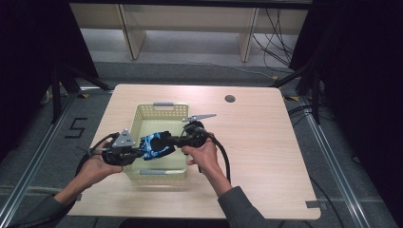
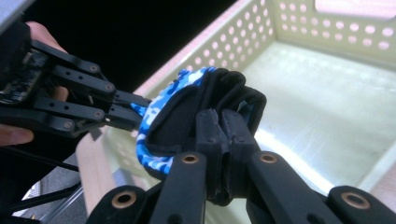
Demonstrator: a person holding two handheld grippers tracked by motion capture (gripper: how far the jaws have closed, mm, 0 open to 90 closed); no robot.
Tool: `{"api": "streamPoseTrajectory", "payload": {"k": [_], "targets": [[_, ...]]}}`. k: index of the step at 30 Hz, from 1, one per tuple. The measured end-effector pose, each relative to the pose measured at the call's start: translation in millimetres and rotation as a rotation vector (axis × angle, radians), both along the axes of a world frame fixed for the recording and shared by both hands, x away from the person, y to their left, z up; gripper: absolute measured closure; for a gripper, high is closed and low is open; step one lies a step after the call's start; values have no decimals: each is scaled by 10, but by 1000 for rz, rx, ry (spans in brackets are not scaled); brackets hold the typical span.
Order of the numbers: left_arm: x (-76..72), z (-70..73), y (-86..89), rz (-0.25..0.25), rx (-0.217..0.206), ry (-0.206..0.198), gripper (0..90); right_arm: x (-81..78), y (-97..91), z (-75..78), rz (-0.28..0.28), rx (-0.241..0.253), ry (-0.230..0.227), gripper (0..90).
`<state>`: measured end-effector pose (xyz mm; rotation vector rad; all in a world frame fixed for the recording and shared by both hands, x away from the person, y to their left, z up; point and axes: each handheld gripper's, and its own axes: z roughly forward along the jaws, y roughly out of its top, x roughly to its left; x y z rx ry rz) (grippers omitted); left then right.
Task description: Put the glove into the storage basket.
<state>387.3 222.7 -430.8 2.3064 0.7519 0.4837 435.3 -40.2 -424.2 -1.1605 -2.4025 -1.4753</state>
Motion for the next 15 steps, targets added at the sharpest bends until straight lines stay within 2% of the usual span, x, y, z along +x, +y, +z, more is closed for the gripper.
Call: {"api": "streamPoseTrajectory", "payload": {"k": [3,4,5,9,10,11,15], "targets": [[63,-65,30,4,9,38,836,13,61,-78,-5,-27,13,874],[80,-86,38,12,9,40,836,17,76,-107,-6,-33,14,874],[106,-96,44,-2,27,41,837,15,96,-138,-8,-27,18,874],[132,-152,20,-21,66,112,836,-16,126,-224,-25,-72,45,874],[139,-155,15,-33,83,105,835,-18,126,-250,-31,-79,44,874],[134,-174,-3,-22,76,104,835,-24,127,-260,-34,-82,49,873],[158,-203,-22,-42,107,142,831,-52,134,-307,-38,-116,54,873]]}}
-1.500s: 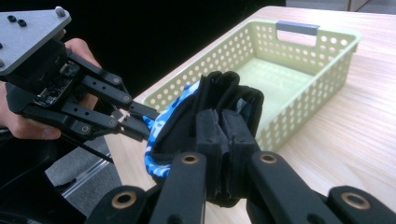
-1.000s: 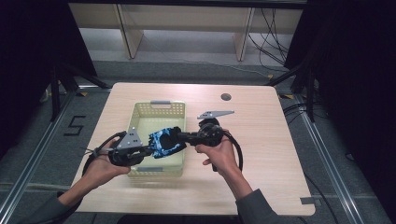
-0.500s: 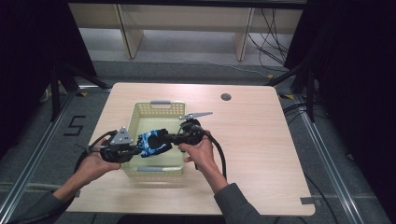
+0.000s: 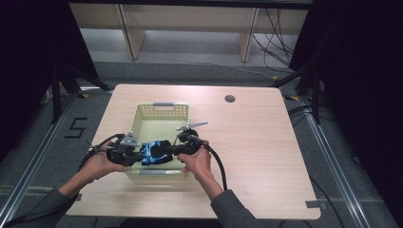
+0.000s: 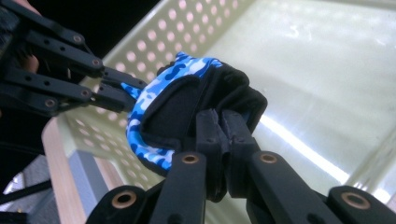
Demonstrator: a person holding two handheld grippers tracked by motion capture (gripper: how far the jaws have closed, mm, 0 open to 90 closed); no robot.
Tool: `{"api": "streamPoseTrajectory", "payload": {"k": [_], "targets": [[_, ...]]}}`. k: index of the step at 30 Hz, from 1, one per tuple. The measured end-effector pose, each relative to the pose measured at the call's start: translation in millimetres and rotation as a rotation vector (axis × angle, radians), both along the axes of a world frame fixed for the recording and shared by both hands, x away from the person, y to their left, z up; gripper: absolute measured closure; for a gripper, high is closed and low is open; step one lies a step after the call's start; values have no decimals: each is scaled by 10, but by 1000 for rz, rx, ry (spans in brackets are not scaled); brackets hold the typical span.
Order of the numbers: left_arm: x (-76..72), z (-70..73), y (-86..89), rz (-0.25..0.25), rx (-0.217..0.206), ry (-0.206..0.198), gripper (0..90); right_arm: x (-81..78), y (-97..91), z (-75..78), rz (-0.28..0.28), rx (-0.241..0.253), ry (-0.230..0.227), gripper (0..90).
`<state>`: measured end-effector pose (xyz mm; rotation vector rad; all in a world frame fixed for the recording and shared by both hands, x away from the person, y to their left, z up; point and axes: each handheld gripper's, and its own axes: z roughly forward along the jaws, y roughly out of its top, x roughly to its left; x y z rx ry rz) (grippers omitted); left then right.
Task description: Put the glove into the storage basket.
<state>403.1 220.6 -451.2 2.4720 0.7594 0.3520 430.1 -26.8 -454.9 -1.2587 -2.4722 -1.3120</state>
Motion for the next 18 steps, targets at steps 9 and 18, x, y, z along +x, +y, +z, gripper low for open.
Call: {"api": "streamPoseTrajectory", "payload": {"k": [9,18], "targets": [[14,-12,-31,-19,29,38,763,-18,21,-35,-12,-75,-5,872],[18,55,33,37,25,3,580,-33,45,-79,-10,-169,-3,860]]}}
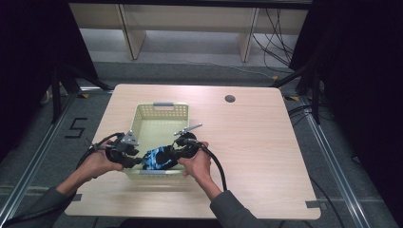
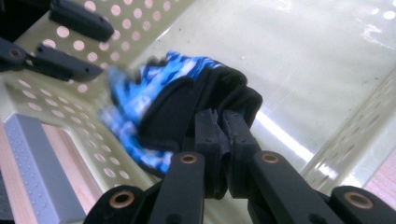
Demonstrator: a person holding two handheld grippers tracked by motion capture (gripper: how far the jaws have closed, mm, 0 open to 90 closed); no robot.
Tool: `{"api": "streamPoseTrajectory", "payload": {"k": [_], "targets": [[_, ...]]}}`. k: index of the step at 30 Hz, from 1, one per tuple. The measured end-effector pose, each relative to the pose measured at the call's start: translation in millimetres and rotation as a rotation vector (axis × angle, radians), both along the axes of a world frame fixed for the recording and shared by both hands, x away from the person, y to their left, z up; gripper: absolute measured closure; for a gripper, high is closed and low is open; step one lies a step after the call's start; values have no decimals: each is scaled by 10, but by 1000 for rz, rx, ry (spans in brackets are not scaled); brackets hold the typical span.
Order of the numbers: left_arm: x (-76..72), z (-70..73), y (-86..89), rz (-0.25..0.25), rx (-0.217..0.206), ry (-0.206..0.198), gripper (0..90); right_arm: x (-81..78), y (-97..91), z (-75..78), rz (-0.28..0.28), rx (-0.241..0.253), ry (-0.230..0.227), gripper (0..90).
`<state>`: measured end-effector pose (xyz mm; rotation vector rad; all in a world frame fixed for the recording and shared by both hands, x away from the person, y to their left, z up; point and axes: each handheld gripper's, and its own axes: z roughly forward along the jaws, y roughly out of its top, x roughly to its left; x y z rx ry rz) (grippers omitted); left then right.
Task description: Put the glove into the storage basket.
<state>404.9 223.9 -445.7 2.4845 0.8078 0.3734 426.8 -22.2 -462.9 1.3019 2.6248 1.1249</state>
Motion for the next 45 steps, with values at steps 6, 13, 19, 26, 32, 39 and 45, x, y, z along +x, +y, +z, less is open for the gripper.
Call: {"api": "streamPoseTrajectory", "payload": {"k": [6,13,19,26,32,39,45], "targets": [[-36,57,8,10,-26,-14,579,-2,22,40,-5,-6,5,691],[-84,148,-11,17,-55,-47,554,21,-12,205,-27,7,-63,573],[-170,213,-57,43,-122,-92,492,7,-183,331,-23,60,-108,507],[-266,311,-92,50,-178,-96,392,-72,-422,445,-25,116,-148,458],[-400,368,-167,42,-262,-103,345,-149,-639,502,-30,147,-157,430],[-593,352,-323,4,-327,-108,314,-259,-803,501,-15,146,-196,405],[-711,321,-428,-18,-358,-110,297,-359,-912,467,-14,158,-197,390]]}}
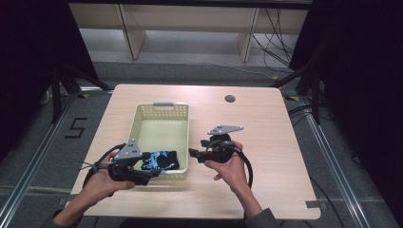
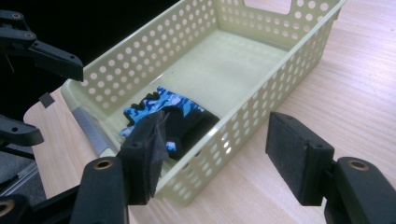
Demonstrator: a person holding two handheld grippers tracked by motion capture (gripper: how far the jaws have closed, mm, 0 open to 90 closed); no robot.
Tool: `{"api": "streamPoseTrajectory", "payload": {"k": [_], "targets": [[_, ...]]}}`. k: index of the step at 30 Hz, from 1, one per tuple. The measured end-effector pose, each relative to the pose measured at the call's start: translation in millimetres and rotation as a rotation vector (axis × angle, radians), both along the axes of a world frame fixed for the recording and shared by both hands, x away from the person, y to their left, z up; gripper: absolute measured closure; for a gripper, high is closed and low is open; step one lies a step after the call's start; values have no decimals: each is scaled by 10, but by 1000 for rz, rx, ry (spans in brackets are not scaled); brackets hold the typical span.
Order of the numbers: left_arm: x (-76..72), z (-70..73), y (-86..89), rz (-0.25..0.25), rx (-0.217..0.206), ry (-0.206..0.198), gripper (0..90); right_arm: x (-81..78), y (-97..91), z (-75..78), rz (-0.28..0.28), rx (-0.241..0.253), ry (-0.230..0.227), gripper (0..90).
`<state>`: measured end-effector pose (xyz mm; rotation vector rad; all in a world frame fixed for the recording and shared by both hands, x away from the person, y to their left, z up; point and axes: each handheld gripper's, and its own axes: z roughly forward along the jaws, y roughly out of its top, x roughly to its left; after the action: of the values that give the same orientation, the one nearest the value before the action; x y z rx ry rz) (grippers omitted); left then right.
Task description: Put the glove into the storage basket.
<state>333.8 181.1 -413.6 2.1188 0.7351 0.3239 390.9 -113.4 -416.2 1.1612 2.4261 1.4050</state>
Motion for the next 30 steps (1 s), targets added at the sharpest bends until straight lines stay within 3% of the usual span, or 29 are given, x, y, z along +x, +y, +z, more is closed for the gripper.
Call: {"api": "streamPoseTrajectory", "payload": {"k": [3,5,6,7,8,10,15,16,17,21,23,24,27,30], "targets": [[-45,-22,-42,-5,-20,1,293,-40,-35,-8,4,16,6,387],[-68,-44,-68,-13,-26,-10,291,-62,-65,-9,8,18,-7,386],[-76,-56,-78,-11,-36,-2,291,-65,-79,-17,7,11,-37,385],[-76,-57,-75,-27,-18,-4,291,-94,-77,-9,-4,15,-27,383],[-87,-78,-100,-12,-40,-1,290,-85,-90,-16,16,11,-37,381],[-89,-95,-104,-20,-21,-2,287,-110,-88,-26,-4,-3,-32,380],[-103,-126,-104,-17,-27,-3,284,-137,-80,-30,0,-1,-12,376],[-118,-136,-114,-10,-36,-2,282,-121,-92,-36,15,-13,-45,373],[-132,-147,-116,-19,-36,-5,282,-121,-94,-39,26,-13,-46,370],[-182,-170,-114,-25,-22,-16,282,-175,-97,-58,6,-3,-21,362],[-210,-182,-120,-19,-30,-12,280,-187,-110,-81,6,-32,-29,353],[-207,-183,-108,-37,-10,-19,279,-185,-118,-94,15,-33,-26,348],[-235,-206,-135,-35,-24,-11,277,-199,-132,-126,14,-18,-1,347],[-261,-217,-154,-46,-19,-13,276,-206,-173,-134,0,-35,-21,346]]}}
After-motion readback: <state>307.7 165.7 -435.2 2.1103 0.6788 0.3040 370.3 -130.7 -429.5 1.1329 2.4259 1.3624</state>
